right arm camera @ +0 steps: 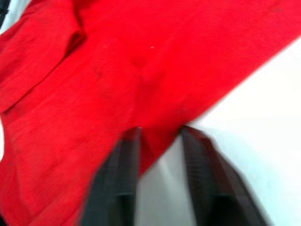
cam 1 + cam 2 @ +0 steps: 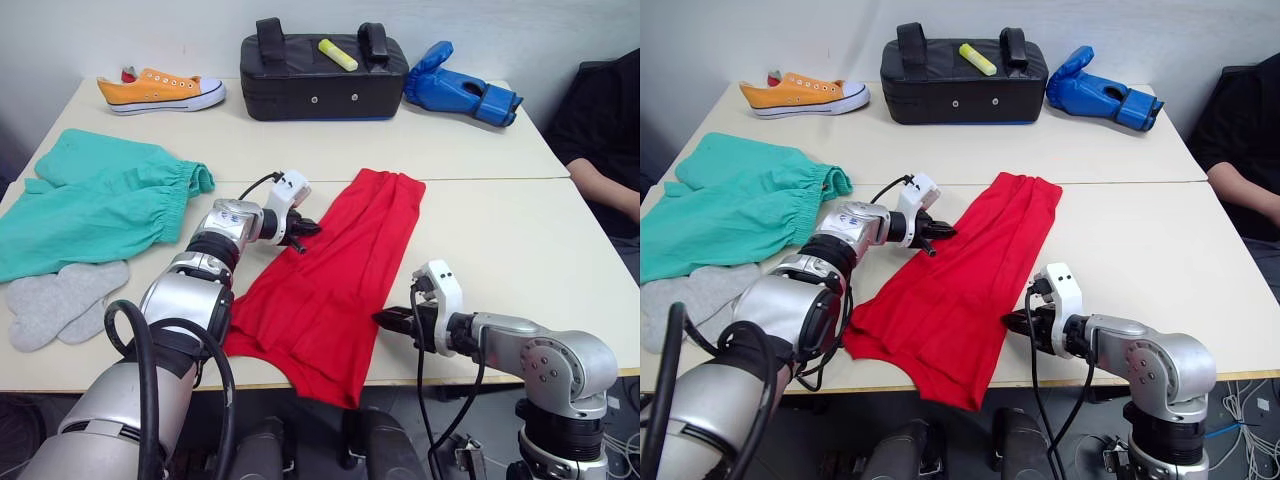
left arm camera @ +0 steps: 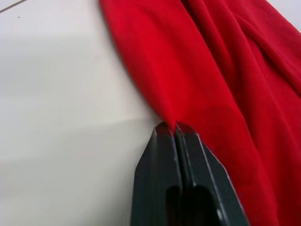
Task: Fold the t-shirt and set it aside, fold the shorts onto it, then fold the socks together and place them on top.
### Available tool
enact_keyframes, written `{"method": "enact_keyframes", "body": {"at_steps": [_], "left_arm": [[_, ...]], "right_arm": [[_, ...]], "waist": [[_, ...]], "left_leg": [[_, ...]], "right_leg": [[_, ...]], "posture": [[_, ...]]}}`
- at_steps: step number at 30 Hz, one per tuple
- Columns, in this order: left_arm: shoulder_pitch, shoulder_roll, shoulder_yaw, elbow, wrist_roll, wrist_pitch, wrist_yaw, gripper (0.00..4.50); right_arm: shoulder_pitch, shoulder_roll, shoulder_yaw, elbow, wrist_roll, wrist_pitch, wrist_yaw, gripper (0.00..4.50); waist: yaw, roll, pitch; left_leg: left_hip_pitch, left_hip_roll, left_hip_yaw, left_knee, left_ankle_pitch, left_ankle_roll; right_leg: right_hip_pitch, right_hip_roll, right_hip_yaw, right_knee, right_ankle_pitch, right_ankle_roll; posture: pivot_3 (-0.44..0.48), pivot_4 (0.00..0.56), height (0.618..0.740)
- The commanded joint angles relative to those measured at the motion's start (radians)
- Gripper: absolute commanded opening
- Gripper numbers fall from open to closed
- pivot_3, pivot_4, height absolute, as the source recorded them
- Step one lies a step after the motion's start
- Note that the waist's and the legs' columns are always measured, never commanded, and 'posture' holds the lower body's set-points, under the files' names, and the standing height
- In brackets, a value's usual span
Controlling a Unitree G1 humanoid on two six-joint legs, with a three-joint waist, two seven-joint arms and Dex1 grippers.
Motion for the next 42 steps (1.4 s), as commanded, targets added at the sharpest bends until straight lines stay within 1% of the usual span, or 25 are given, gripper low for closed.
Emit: {"method": "enact_keyframes", "body": {"at_steps": [1,3,6,11,14,18,20,22,26,28,31,33,36,39,42], "left_arm": [[0.000,-0.006,0.013,-0.007,0.009,-0.008,-0.007,0.00],[0.005,0.002,0.025,-0.009,0.002,-0.008,-0.009,0.00],[0.010,0.022,0.050,-0.014,-0.013,-0.001,-0.017,0.00],[0.027,0.074,0.105,-0.039,-0.051,0.013,-0.051,0.00],[0.049,0.103,0.128,-0.068,-0.077,0.036,-0.087,0.00],[0.115,0.149,0.170,-0.160,-0.131,0.101,-0.101,0.00],[0.172,0.172,0.186,-0.241,-0.154,0.143,-0.089,0.00],[0.246,0.190,0.199,-0.359,-0.178,0.195,-0.068,0.00],[0.420,0.201,0.244,-0.677,-0.240,0.346,0.013,0.00],[0.494,0.198,0.256,-0.816,-0.257,0.396,0.065,0.00],[0.555,0.179,0.264,-0.949,-0.285,0.448,0.128,0.00],[0.562,0.158,0.265,-0.991,-0.310,0.474,0.157,0.00],[0.540,0.138,0.247,-1.002,-0.329,0.489,0.178,0.00],[0.499,0.125,0.222,-0.965,-0.324,0.466,0.190,0.00],[0.463,0.121,0.199,-0.911,-0.311,0.426,0.189,0.00]], "right_arm": [[0.027,0.012,0.038,0.027,0.012,0.020,-0.006,0.01],[0.027,0.002,0.039,0.029,0.016,0.017,0.000,0.01],[0.009,-0.049,0.049,0.040,0.028,0.011,0.031,0.01],[-0.092,-0.212,0.113,0.172,0.015,-0.081,0.122,0.01],[-0.157,-0.306,0.188,0.265,0.006,-0.149,0.202,0.01],[-0.254,-0.413,0.335,0.398,-0.033,-0.268,0.338,0.01],[-0.294,-0.455,0.409,0.442,-0.053,-0.324,0.415,0.01],[-0.326,-0.485,0.467,0.479,-0.070,-0.370,0.485,0.01],[-0.379,-0.515,0.531,0.555,-0.113,-0.446,0.578,0.01],[-0.399,-0.521,0.551,0.584,-0.130,-0.476,0.617,0.01],[-0.416,-0.521,0.572,0.607,-0.154,-0.523,0.666,0.01],[-0.424,-0.517,0.579,0.620,-0.172,-0.556,0.696,0.01],[-0.440,-0.517,0.593,0.646,-0.209,-0.605,0.740,0.01],[-0.470,-0.512,0.609,0.704,-0.269,-0.676,0.767,0.01],[-0.504,-0.489,0.597,0.778,-0.301,-0.717,0.769,0.01]], "waist": [[0.000,0.000,0.000],[0.000,0.000,0.000],[0.000,0.000,0.000],[0.000,0.000,0.000],[0.000,0.000,0.000],[0.001,0.000,0.000],[0.000,0.000,0.000],[0.000,0.000,0.000],[0.000,0.000,0.000],[0.001,0.000,0.000],[0.003,0.000,0.000],[0.007,0.000,0.000],[0.013,0.000,0.000],[0.021,0.000,0.000],[0.024,0.000,0.000]], "left_leg": [[0.000,0.000,0.000,0.000,0.000,0.000],[0.000,0.000,0.000,0.000,0.000,0.000],[0.000,0.000,0.000,0.000,0.000,0.000],[0.000,0.000,0.000,0.000,0.000,0.000],[-0.001,-0.001,0.000,0.001,0.000,0.001],[-0.001,-0.002,0.000,0.002,0.000,0.002],[-0.001,-0.002,0.000,0.002,0.000,0.002],[-0.001,-0.001,0.000,0.002,0.000,0.002],[-0.001,-0.001,0.001,0.002,0.001,0.002],[-0.002,-0.001,0.000,0.004,0.001,0.002],[-0.002,-0.001,0.000,0.006,0.001,0.002],[-0.002,-0.001,0.000,0.008,0.001,0.002],[-0.002,-0.001,0.000,0.010,0.000,0.002],[-0.002,-0.001,0.000,0.011,0.000,0.001],[-0.002,-0.001,0.000,0.011,0.000,0.001]], "right_leg": [[0.000,0.000,0.000,0.000,0.000,0.000],[0.000,0.000,0.000,0.000,0.000,0.000],[0.000,0.000,0.000,0.000,0.000,0.000],[0.000,0.000,0.000,0.000,0.000,0.000],[0.000,-0.001,0.000,0.000,0.000,0.000],[0.000,-0.002,0.000,0.000,0.000,0.000],[0.000,-0.002,0.000,0.000,0.000,0.001],[0.000,-0.002,0.000,0.001,0.000,0.001],[0.001,-0.002,0.000,0.002,0.000,0.001],[0.002,-0.002,0.000,0.001,0.001,0.001],[0.002,-0.002,0.000,0.001,0.002,0.003],[0.003,-0.002,0.000,0.000,0.002,0.003],[0.003,-0.003,0.000,0.000,0.002,0.003],[0.002,-0.003,0.000,0.001,0.003,0.002],[0.002,-0.003,0.000,0.000,0.003,0.002]], "posture": [[0.000,0.150,0.740],[0.000,0.150,0.740],[0.000,0.150,0.740],[0.000,0.150,0.740],[0.000,0.150,0.740],[0.000,0.150,0.740],[0.000,0.150,0.740],[0.000,0.150,0.740],[0.000,0.150,0.740],[0.000,0.150,0.740],[0.000,0.150,0.740],[0.000,0.150,0.740],[0.000,0.150,0.740],[0.000,0.150,0.740],[0.000,0.150,0.740]]}}
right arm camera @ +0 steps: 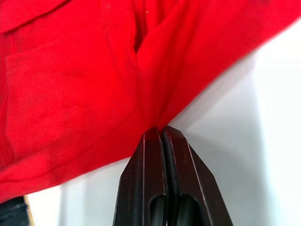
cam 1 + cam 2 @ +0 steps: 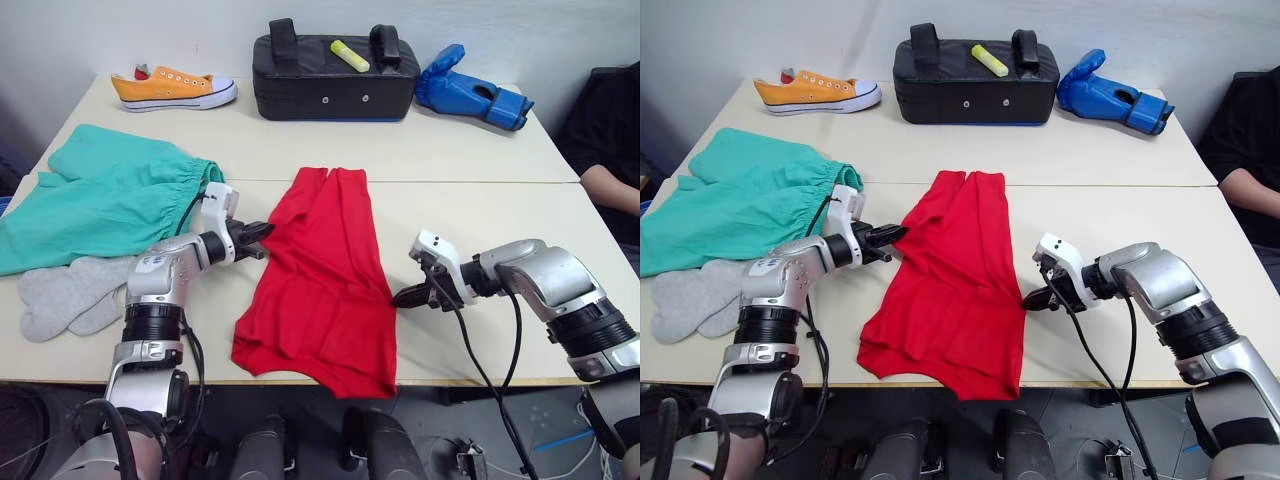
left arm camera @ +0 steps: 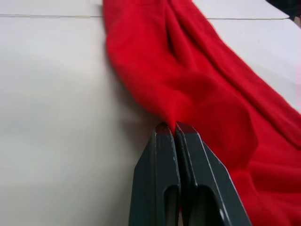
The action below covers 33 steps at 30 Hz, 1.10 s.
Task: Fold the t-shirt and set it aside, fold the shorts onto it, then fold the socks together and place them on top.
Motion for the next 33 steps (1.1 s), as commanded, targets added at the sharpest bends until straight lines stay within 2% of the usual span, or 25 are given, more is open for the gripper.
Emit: {"method": "enact_keyframes", "body": {"at_steps": [1,5,12,15,19,22,26,27,28,30,33], "left_arm": [[-0.047,0.004,-0.022,0.037,0.003,-0.054,-0.004,0.00],[-0.067,0.028,-0.048,0.089,0.014,-0.077,-0.028,0.00],[-0.067,0.050,-0.066,0.113,0.000,-0.089,-0.068,0.00],[-0.067,0.049,-0.065,0.114,-0.013,-0.082,-0.085,0.65],[-0.057,0.084,-0.075,0.095,-0.009,-0.076,-0.122,1.94],[-0.029,0.142,-0.091,0.052,-0.012,-0.064,-0.189,2.93],[0.064,0.296,-0.132,-0.060,-0.025,-0.079,-0.374,4.19],[0.110,0.350,-0.145,-0.107,-0.019,-0.146,-0.447,4.49],[0.157,0.398,-0.158,-0.155,-0.011,-0.225,-0.516,4.50],[0.230,0.460,-0.179,-0.222,0.004,-0.369,-0.608,4.50],[0.335,0.509,-0.205,-0.266,0.064,-0.742,-0.697,4.50]], "right_arm": [[-0.037,0.010,-0.023,0.079,-0.056,-0.043,-0.011,0.01],[-0.043,0.001,-0.038,0.102,-0.065,-0.053,0.005,0.01],[0.004,-0.031,-0.056,0.098,-0.117,-0.183,0.032,0.01],[0.061,-0.032,-0.101,0.026,-0.081,-0.174,0.045,0.00],[0.156,-0.041,-0.192,-0.074,-0.052,-0.128,-0.009,0.94],[0.237,-0.070,-0.262,-0.154,-0.048,-0.148,-0.035,1.97],[0.389,-0.151,-0.382,-0.273,-0.038,-0.261,-0.029,3.35],[0.446,-0.165,-0.424,-0.305,-0.046,-0.337,-0.030,3.71],[0.500,-0.170,-0.463,-0.331,-0.061,-0.429,-0.035,4.00],[0.578,-0.163,-0.511,-0.359,-0.091,-0.569,-0.062,4.00],[0.711,-0.141,-0.549,-0.350,-0.176,-1.001,-0.053,4.00]], "waist": [[0.000,0.000,0.000],[0.000,0.000,0.000],[0.003,0.001,0.000],[0.003,0.001,0.000],[0.002,0.001,0.000],[0.002,0.001,0.001],[0.002,0.002,0.001],[0.001,0.002,0.001],[0.000,0.003,0.001],[0.000,0.003,0.001],[0.006,0.004,0.002]], "left_leg": [[0.000,0.000,0.000,0.000,0.000,0.000],[0.000,0.000,0.000,0.000,0.000,0.000],[-0.001,0.000,0.000,0.000,0.000,0.000],[-0.001,0.000,0.000,0.000,0.000,0.000],[-0.001,0.000,0.000,0.000,0.000,0.000],[-0.001,0.000,0.000,0.000,0.000,0.000],[-0.001,0.000,0.000,-0.001,-0.001,-0.001],[-0.001,0.000,0.000,-0.002,-0.001,-0.002],[-0.001,0.000,0.000,-0.002,-0.001,-0.002],[0.001,0.001,0.001,-0.008,-0.002,-0.003],[0.002,0.001,0.002,-0.009,-0.003,-0.008]], "right_leg": [[0.000,0.000,0.000,0.000,0.000,0.000],[0.000,0.000,0.000,0.000,0.000,0.000],[0.000,0.000,0.000,0.000,0.000,0.000],[0.000,0.000,-0.001,0.000,0.000,0.000],[0.000,0.000,-0.001,0.000,0.000,0.000],[0.000,0.000,-0.001,-0.001,0.000,0.000],[0.000,0.000,0.000,-0.002,0.000,0.000],[0.000,0.001,0.000,-0.003,0.000,0.000],[-0.001,0.001,0.000,-0.003,0.000,0.000],[-0.001,0.002,0.000,-0.005,0.000,0.000],[-0.001,0.001,0.001,-0.006,0.000,-0.001]], "posture": [[0.000,0.150,0.740],[0.000,0.150,0.740],[0.000,0.150,0.740],[0.000,0.150,0.740],[0.000,0.150,0.740],[0.000,0.150,0.740],[0.000,0.150,0.740],[0.000,0.150,0.740],[0.000,0.150,0.740],[0.000,0.150,0.740],[0.000,0.150,0.740]]}}
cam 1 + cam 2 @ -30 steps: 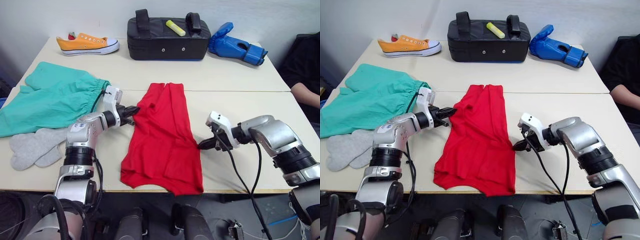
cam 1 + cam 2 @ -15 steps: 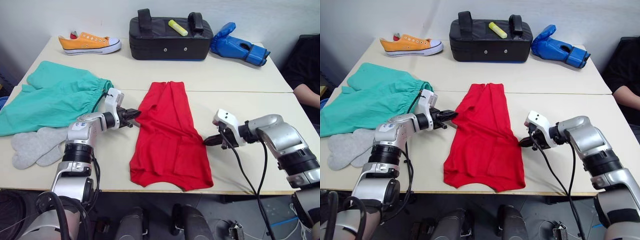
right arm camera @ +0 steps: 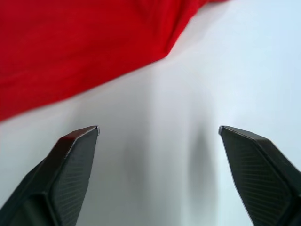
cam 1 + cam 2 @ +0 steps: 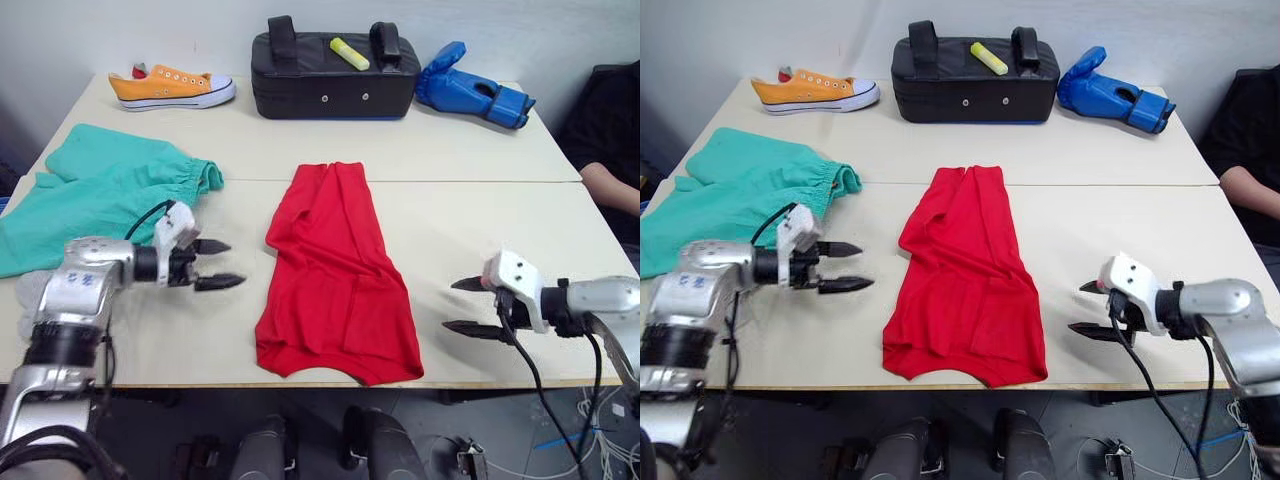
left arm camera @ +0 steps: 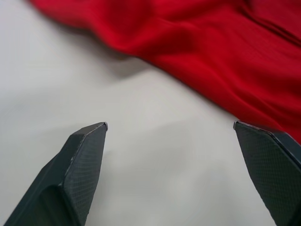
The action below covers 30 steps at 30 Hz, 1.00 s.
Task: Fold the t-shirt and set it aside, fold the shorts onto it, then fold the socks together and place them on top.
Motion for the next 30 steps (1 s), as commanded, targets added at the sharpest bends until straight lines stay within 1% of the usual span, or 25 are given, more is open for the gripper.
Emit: {"method": "enact_keyframes", "body": {"at_steps": [1,3,5,6,8,11,15,18,19,20,22,24,25,26,30], "left_arm": [[0.086,0.039,-0.029,-0.061,0.065,-0.441,-0.111,4.50],[0.115,0.038,-0.041,-0.035,0.080,-0.625,-0.146,4.50],[0.129,0.034,-0.054,0.004,0.084,-0.776,-0.176,4.50],[0.134,0.030,-0.062,0.032,0.088,-0.858,-0.184,4.50],[0.136,0.018,-0.078,0.073,0.092,-0.959,-0.186,4.50],[0.118,-0.013,-0.106,0.094,0.101,-1.003,-0.163,4.50],[0.085,-0.066,-0.136,0.115,0.127,-1.027,-0.123,4.50],[0.062,-0.090,-0.159,0.145,0.154,-1.045,-0.099,4.50],[0.055,-0.097,-0.165,0.155,0.163,-1.048,-0.092,4.50],[0.047,-0.104,-0.170,0.165,0.169,-1.040,-0.085,4.31],[0.032,-0.113,-0.184,0.199,0.185,-1.049,-0.070,3.90],[0.026,-0.117,-0.195,0.218,0.196,-1.055,-0.062,3.31],[0.025,-0.119,-0.199,0.223,0.198,-1.053,-0.058,2.92],[0.022,-0.120,-0.205,0.227,0.200,-1.055,-0.055,2.65],[0.018,-0.134,-0.226,0.230,0.207,-1.051,-0.036,1.35]], "right_arm": [[0.115,0.007,-0.051,-0.008,-0.101,-0.518,0.011,4.00],[0.150,0.001,-0.033,0.039,-0.153,-0.730,0.009,4.00],[0.163,-0.003,-0.009,0.089,-0.192,-0.903,0.001,4.00],[0.168,-0.002,0.003,0.113,-0.209,-0.967,-0.009,4.00],[0.169,0.002,0.024,0.140,-0.229,-1.053,-0.029,4.00],[0.159,0.013,0.064,0.141,-0.244,-1.100,-0.057,4.00],[0.130,0.041,0.125,0.138,-0.280,-1.110,-0.101,4.00],[0.106,0.065,0.161,0.140,-0.305,-1.094,-0.135,4.00],[0.096,0.073,0.171,0.142,-0.311,-1.084,-0.144,4.00],[0.083,0.082,0.182,0.145,-0.320,-1.075,-0.155,4.03],[0.062,0.094,0.197,0.149,-0.329,-1.052,-0.170,3.64],[0.059,0.090,0.207,0.150,-0.325,-1.038,-0.176,3.10],[0.061,0.086,0.211,0.150,-0.323,-1.035,-0.178,2.69],[0.063,0.081,0.214,0.147,-0.320,-1.032,-0.178,2.35],[0.078,0.061,0.219,0.127,-0.288,-0.998,-0.166,0.90]], "waist": [[0.006,0.001,0.000],[0.009,0.001,0.000],[0.006,0.001,0.000],[0.004,0.001,0.000],[0.002,0.002,0.001],[0.002,0.005,0.000],[0.010,0.006,0.000],[0.014,0.006,0.000],[0.016,0.006,0.000],[0.019,0.007,0.000],[0.022,0.008,-0.001],[0.026,0.009,-0.001],[0.028,0.010,-0.001],[0.028,0.010,-0.001],[0.028,0.010,-0.001]], "left_leg": [[0.001,0.000,0.000,-0.001,-0.001,-0.001],[0.002,0.000,0.000,-0.002,-0.001,-0.002],[0.002,0.000,0.001,-0.002,-0.001,-0.001],[0.002,0.000,0.001,-0.002,-0.001,-0.001],[0.003,0.000,0.001,-0.002,0.000,0.000],[0.003,0.000,0.001,-0.002,0.003,0.006],[0.006,0.000,0.001,-0.001,0.004,0.007],[0.016,0.000,0.000,-0.002,0.001,0.009],[0.017,0.001,0.000,-0.002,-0.003,0.004],[0.017,0.001,0.000,-0.002,-0.003,0.004],[0.018,0.001,0.000,-0.002,-0.003,0.004],[0.018,0.001,0.000,-0.002,-0.002,0.005],[0.018,0.001,-0.001,-0.002,-0.001,0.006],[0.017,0.001,-0.001,-0.002,0.000,0.009],[0.017,0.001,-0.001,-0.002,0.000,0.009]], "right_leg": [[0.001,0.000,0.000,-0.001,0.000,0.000],[0.001,0.000,0.000,-0.001,0.000,0.000],[0.001,0.000,0.000,-0.001,0.001,-0.001],[0.001,0.000,0.001,-0.001,0.001,-0.001],[0.001,0.000,0.001,-0.001,0.001,-0.002],[0.002,0.000,0.001,-0.001,0.001,-0.002],[0.005,0.000,0.000,-0.001,0.001,-0.002],[0.015,0.000,0.000,-0.003,0.001,-0.002],[0.016,0.000,0.000,-0.004,0.001,-0.002],[0.017,0.000,0.000,-0.004,0.001,-0.002],[0.017,0.000,0.000,-0.004,0.001,-0.002],[0.017,0.000,0.000,-0.003,0.001,-0.002],[0.017,-0.001,0.000,-0.003,0.001,-0.002],[0.017,-0.001,0.000,-0.003,0.001,-0.002],[0.017,-0.001,0.000,-0.003,0.001,-0.002]], "posture": [[0.000,0.150,0.740],[0.000,0.150,0.740],[0.000,0.150,0.740],[0.000,0.150,0.740],[0.000,0.150,0.740],[0.000,0.150,0.740],[0.000,0.150,0.740],[0.000,0.150,0.740],[0.000,0.150,0.740],[0.000,0.150,0.740],[0.000,0.150,0.740],[0.000,0.150,0.740],[0.000,0.150,0.740],[0.000,0.150,0.740],[0.000,0.150,0.740]]}}
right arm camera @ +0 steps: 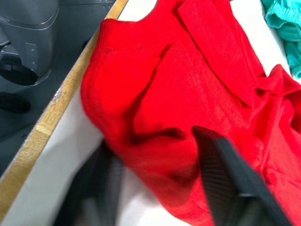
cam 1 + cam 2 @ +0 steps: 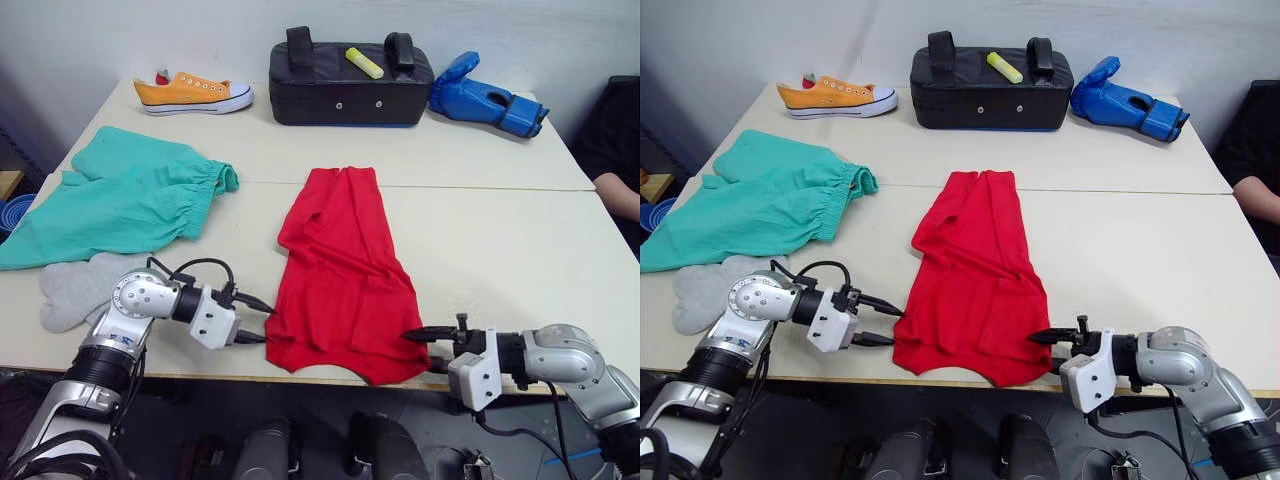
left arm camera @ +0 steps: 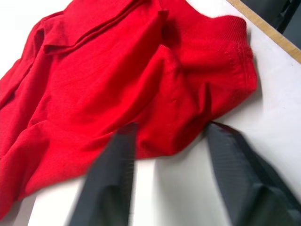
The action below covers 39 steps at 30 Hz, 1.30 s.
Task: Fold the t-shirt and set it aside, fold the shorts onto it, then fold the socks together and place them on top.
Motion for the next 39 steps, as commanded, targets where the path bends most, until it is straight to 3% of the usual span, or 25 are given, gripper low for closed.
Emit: {"method": "enact_keyframes", "body": {"at_steps": [1,2,4,9,13,18,25,31,39], "left_arm": [[-0.006,-0.015,-0.027,0.023,0.042,0.009,0.028,1.02],[-0.004,-0.016,-0.031,0.019,0.039,0.011,0.027,0.70],[0.004,-0.012,-0.038,0.002,0.022,0.024,0.014,0.05],[0.054,0.031,-0.047,-0.109,-0.062,0.115,-0.051,0.02],[0.175,0.155,-0.022,-0.354,-0.234,0.395,-0.143,0.02],[0.304,0.255,0.036,-0.525,-0.334,0.586,-0.160,0.02],[0.435,0.266,0.133,-0.617,-0.396,0.731,-0.099,0.02],[0.397,0.233,0.219,-0.625,-0.464,0.894,-0.008,0.02],[0.141,0.136,0.264,-0.532,-0.548,1.172,0.141,0.02]], "right_arm": [[0.014,-0.027,0.000,-0.031,0.048,0.034,0.005,0.53],[0.019,-0.032,-0.001,-0.041,0.063,0.051,0.008,0.17],[0.033,-0.046,-0.009,-0.077,0.107,0.104,0.020,0.00],[0.086,-0.085,-0.038,-0.191,0.219,0.252,0.047,0.00],[0.200,-0.170,-0.076,-0.365,0.386,0.459,0.109,0.00],[0.301,-0.227,-0.119,-0.507,0.545,0.673,0.148,0.00],[0.324,-0.207,-0.165,-0.565,0.676,0.857,0.157,0.00],[0.147,-0.189,-0.162,-0.499,0.730,0.971,0.192,0.00],[-0.297,-0.135,-0.107,-0.289,0.834,1.272,0.253,0.00]], "waist": [[-0.001,0.000,0.000],[-0.001,0.000,0.000],[-0.002,0.000,0.000],[-0.004,0.001,0.000],[-0.010,0.004,0.003],[-0.007,0.006,0.004],[-0.004,0.007,0.005],[-0.004,0.008,0.007],[-0.004,0.009,0.007]], "left_leg": [[0.000,0.000,0.000,0.000,0.000,0.000],[0.000,0.000,0.000,0.000,0.000,0.000],[0.000,0.000,0.000,0.000,0.000,0.001],[-0.001,0.000,0.000,0.000,0.000,0.002],[-0.002,0.001,0.000,-0.002,-0.001,0.002],[-0.002,0.001,-0.002,-0.002,-0.002,0.003],[-0.002,0.001,-0.003,-0.002,-0.008,0.001],[-0.003,0.001,-0.003,-0.002,-0.008,0.000],[-0.004,0.001,-0.003,-0.002,-0.002,0.000]], "right_leg": [[0.000,0.000,0.000,0.000,0.000,0.000],[0.000,0.000,0.000,0.000,0.000,0.000],[0.000,0.000,0.000,0.000,0.000,0.000],[0.000,0.000,0.000,-0.001,0.000,0.000],[-0.002,0.000,0.000,-0.003,0.000,0.000],[-0.001,0.001,-0.001,-0.004,-0.001,-0.001],[-0.001,0.001,-0.001,-0.006,-0.001,-0.001],[-0.001,0.001,-0.001,-0.007,-0.001,0.000],[-0.002,0.002,-0.002,-0.007,0.000,0.000]], "posture": [[0.000,0.150,0.740],[0.000,0.150,0.740],[0.000,0.150,0.740],[0.000,0.150,0.740],[0.000,0.150,0.740],[0.000,0.150,0.740],[0.000,0.150,0.740],[0.000,0.150,0.740],[0.000,0.150,0.740]]}}
